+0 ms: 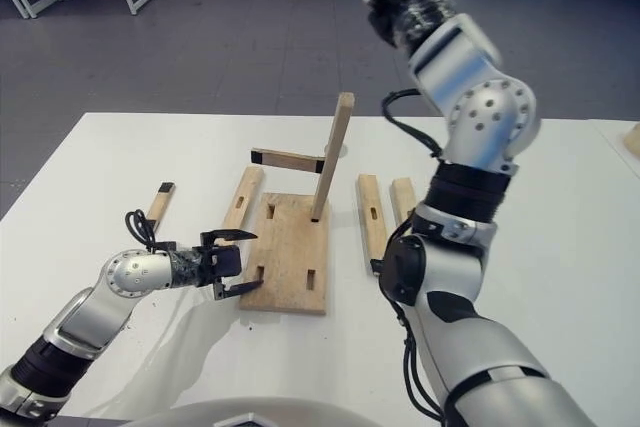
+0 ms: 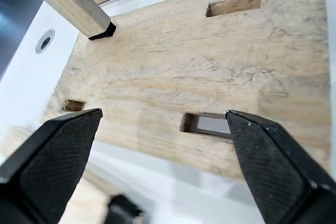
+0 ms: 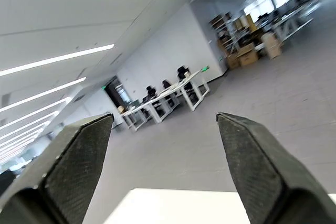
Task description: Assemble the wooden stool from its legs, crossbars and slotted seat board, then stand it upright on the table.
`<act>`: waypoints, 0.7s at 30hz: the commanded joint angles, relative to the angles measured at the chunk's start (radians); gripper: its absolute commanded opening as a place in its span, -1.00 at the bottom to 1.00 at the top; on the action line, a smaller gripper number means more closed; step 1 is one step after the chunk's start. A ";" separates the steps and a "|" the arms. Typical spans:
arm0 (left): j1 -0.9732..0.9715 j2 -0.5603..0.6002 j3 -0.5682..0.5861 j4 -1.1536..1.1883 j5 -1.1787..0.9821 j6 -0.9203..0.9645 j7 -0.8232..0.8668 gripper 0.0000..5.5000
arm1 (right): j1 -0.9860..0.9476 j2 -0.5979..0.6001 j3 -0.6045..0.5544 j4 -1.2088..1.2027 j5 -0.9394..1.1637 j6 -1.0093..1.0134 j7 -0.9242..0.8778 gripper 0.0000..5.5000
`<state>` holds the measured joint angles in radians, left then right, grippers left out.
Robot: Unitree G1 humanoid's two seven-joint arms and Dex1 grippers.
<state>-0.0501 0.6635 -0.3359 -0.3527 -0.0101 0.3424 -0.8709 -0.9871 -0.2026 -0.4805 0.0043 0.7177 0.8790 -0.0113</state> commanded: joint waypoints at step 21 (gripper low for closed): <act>-0.144 -0.298 0.414 -0.224 -0.343 0.575 0.526 0.60 | 0.949 -0.159 0.104 -0.466 -0.110 0.156 0.029 0.99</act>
<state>-0.1955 0.3789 0.0768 -0.5621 -0.3507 0.9009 -0.3712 -0.0856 -0.3235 -0.4018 -0.4619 0.6223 1.0140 -0.0189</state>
